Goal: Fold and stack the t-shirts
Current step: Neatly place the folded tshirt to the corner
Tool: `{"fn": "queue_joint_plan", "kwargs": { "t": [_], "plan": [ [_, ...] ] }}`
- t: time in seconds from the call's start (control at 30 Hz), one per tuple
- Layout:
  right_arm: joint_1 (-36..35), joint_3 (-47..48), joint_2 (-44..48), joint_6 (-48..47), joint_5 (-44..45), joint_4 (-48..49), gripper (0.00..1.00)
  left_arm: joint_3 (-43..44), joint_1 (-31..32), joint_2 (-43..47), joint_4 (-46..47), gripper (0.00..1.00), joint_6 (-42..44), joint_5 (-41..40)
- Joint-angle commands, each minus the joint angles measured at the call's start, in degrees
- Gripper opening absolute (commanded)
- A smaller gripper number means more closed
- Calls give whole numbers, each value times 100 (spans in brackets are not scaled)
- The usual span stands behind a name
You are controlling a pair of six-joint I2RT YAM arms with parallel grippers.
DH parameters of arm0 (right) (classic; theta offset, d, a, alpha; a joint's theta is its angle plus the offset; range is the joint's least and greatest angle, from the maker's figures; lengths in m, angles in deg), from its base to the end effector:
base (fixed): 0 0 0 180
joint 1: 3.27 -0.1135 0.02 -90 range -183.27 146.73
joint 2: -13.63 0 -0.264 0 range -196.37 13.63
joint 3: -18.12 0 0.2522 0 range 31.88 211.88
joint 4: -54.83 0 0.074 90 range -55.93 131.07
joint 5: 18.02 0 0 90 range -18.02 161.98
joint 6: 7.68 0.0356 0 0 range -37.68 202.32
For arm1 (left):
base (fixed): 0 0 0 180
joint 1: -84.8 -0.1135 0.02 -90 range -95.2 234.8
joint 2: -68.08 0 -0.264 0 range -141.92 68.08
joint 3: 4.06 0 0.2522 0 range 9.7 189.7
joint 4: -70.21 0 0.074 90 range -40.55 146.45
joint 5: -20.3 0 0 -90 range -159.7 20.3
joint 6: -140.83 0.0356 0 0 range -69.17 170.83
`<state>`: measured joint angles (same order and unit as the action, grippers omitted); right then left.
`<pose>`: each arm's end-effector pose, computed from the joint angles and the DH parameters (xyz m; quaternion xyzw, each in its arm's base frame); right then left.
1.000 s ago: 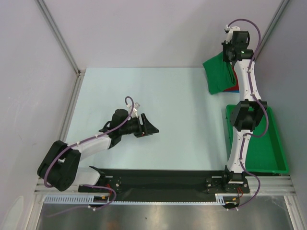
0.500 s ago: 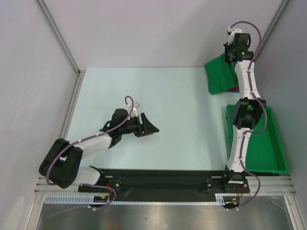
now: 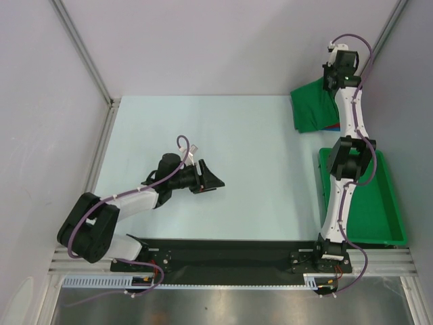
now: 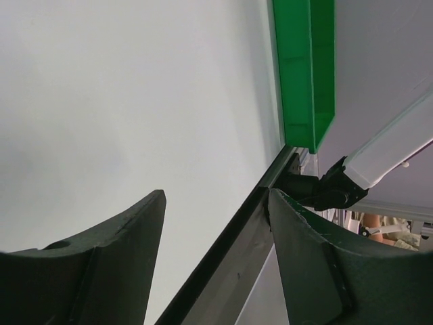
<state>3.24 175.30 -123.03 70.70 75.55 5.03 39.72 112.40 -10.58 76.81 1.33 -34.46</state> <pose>0.5400 -0.0638 0.3295 -0.0227 0.8623 -0.1061 0.4946 0.2260 -0.1413 0.1793 -0.0030 0.8327 -0.5079 0.2204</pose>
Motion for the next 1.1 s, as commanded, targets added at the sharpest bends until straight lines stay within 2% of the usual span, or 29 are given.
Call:
{"fn": "queue_joint_plan", "kwargs": {
  "t": [0.0,1.07],
  "plan": [
    [53,345,-106,45,109,509,0,30,-79,-71,214,68,19,158],
    [404,574,-1249,-165,653,1432,0,101,-228,-678,434,68,-60,299]
  ]
}}
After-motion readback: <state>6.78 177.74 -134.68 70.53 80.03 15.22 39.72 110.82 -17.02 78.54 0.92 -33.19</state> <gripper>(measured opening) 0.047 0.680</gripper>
